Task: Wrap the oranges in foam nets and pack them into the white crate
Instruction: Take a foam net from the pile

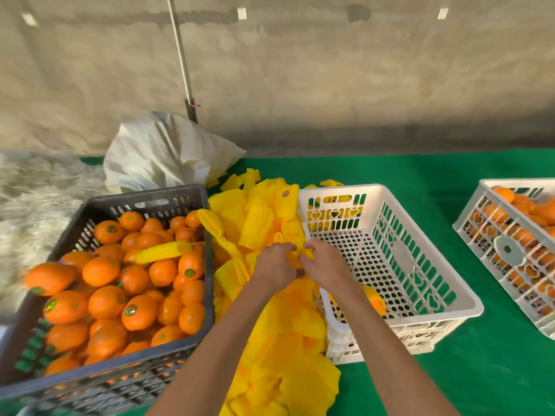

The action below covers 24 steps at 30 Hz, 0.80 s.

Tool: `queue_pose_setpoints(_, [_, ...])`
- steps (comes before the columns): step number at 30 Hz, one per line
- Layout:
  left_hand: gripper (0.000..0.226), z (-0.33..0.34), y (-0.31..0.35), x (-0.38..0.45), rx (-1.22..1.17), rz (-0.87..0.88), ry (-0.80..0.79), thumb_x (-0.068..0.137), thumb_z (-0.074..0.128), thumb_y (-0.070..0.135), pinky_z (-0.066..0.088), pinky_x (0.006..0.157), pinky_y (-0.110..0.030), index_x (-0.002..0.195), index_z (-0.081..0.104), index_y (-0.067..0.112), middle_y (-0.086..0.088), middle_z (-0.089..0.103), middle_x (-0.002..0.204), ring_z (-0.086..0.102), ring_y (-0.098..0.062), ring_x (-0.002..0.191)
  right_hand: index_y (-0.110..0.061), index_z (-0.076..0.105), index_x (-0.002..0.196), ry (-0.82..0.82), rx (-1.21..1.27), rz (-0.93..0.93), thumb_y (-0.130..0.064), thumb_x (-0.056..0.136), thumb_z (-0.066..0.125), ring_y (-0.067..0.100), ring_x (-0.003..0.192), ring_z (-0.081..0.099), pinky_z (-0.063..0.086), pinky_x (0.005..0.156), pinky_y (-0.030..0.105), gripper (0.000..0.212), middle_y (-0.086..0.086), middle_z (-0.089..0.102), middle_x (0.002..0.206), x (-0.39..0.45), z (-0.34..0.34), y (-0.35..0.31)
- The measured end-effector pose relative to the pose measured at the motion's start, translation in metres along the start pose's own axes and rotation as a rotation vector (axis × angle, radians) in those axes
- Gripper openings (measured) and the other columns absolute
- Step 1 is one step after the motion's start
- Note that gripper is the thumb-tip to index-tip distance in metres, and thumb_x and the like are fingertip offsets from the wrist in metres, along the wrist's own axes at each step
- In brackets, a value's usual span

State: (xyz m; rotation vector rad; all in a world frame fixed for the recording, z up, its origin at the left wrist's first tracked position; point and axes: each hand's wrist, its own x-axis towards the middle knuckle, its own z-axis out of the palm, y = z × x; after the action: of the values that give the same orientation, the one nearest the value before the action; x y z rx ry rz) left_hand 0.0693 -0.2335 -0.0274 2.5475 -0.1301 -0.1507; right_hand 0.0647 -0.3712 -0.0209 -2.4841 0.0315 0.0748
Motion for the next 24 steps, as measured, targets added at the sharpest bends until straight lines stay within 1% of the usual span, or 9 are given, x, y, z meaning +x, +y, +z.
queue_pose_setpoints(3, [0.075, -0.003, -0.018, -0.001, 0.082, -0.018, -0.038, 0.081, 0.083, 0.049, 0.039, 0.115, -0.043, 0.147, 0.055, 0.026, -0.001, 0.055, 0.151, 0.05, -0.025, 0.14, -0.016, 0.06, 0.134, 0.012, 0.0, -0.006, -0.021, 0.098, 0.06, 0.025, 0.125, 0.057, 0.05, 0.098, 0.042, 0.036, 0.004, 0.061, 0.138, 0.003, 0.016, -0.009])
queue_pose_setpoints(5, [0.077, -0.007, -0.025, -0.001, 0.058, -0.014, -0.054, 0.08, 0.084, 0.05, 0.041, 0.114, -0.043, 0.146, 0.056, 0.024, -0.002, 0.057, 0.15, 0.052, -0.025, 0.139, -0.014, 0.061, 0.132, 0.031, 0.034, -0.025, -0.017, 0.098, 0.06, 0.025, 0.124, 0.057, 0.05, 0.099, 0.043, 0.034, 0.006, 0.062, 0.135, 0.006, 0.023, -0.017])
queue_pose_setpoints(10, [0.071, -0.019, -0.037, -0.008, -0.18, -0.022, 0.01, 0.079, 0.089, 0.036, 0.051, 0.099, -0.035, 0.139, 0.061, 0.01, -0.008, 0.066, 0.134, 0.062, -0.026, 0.123, -0.012, 0.066, 0.126, 0.059, 0.197, -0.101, -0.002, 0.095, 0.056, 0.021, 0.121, 0.059, 0.049, 0.1, 0.035, 0.034, 0.005, 0.065, 0.13, 0.01, 0.029, -0.036])
queue_pose_setpoints(12, [0.055, -0.028, -0.041, -0.014, -0.345, -0.01, 0.132, 0.084, 0.085, 0.031, 0.052, 0.086, -0.029, 0.132, 0.066, 0.01, -0.001, 0.07, 0.118, 0.066, -0.021, 0.108, -0.013, 0.067, 0.123, 0.09, 0.33, -0.124, -0.005, 0.098, 0.059, 0.019, 0.115, 0.062, 0.051, 0.092, 0.029, 0.028, 0.003, 0.066, 0.125, 0.01, 0.029, -0.048])
queue_pose_setpoints(14, [0.051, -0.043, -0.045, -0.02, -0.474, -0.005, 0.256, 0.091, 0.08, 0.028, 0.056, 0.083, -0.028, 0.136, 0.065, 0.011, -0.001, 0.07, 0.121, 0.066, -0.018, 0.104, -0.017, 0.067, 0.122, 0.117, 0.444, -0.174, -0.015, 0.1, 0.061, 0.012, 0.108, 0.064, 0.053, 0.082, 0.02, 0.023, -0.004, 0.067, 0.121, 0.009, 0.029, -0.061])
queue_pose_setpoints(17, [0.056, -0.072, -0.057, -0.028, -0.644, -0.057, 0.401, 0.095, 0.075, 0.019, 0.062, 0.085, -0.035, 0.147, 0.055, 0.011, -0.008, 0.062, 0.139, 0.062, -0.022, 0.12, -0.022, 0.069, 0.118, 0.1, 0.493, -0.285, -0.031, 0.098, 0.065, 0.0, 0.099, 0.063, 0.05, 0.074, 0.008, 0.023, -0.013, 0.068, 0.112, 0.006, 0.031, -0.085])
queue_pose_setpoints(20, [0.065, -0.098, -0.073, -0.04, -0.879, -0.103, 0.479, 0.095, 0.072, 0.008, 0.063, 0.078, -0.028, 0.154, 0.047, 0.022, -0.002, 0.055, 0.141, 0.054, -0.025, 0.134, -0.019, 0.074, 0.115, 0.044, 0.498, -0.341, -0.038, 0.095, 0.069, 0.002, 0.099, 0.066, 0.054, 0.083, 0.019, 0.028, -0.009, 0.072, 0.109, 0.003, 0.043, -0.105])
queue_pose_setpoints(22, [0.068, -0.11, -0.085, -0.049, -0.978, -0.103, 0.499, 0.096, 0.069, 0.004, 0.057, 0.067, -0.018, 0.155, 0.045, 0.028, -0.003, 0.054, 0.143, 0.061, -0.027, 0.124, -0.018, 0.073, 0.118, 0.018, 0.496, -0.337, -0.037, 0.095, 0.069, 0.0, 0.099, 0.066, 0.055, 0.085, 0.017, 0.03, -0.011, 0.072, 0.109, -0.001, 0.056, -0.116])
queue_pose_setpoints(24, [0.068, -0.117, -0.097, -0.058, -0.979, -0.113, 0.52, 0.097, 0.063, -0.002, 0.052, 0.061, -0.015, 0.155, 0.044, 0.027, -0.01, 0.064, 0.131, 0.068, -0.021, 0.103, -0.019, 0.073, 0.118, 0.037, 0.487, -0.353, -0.034, 0.096, 0.068, -0.004, 0.096, 0.066, 0.05, 0.078, 0.006, 0.027, -0.018, 0.069, 0.101, -0.005, 0.07, -0.127])
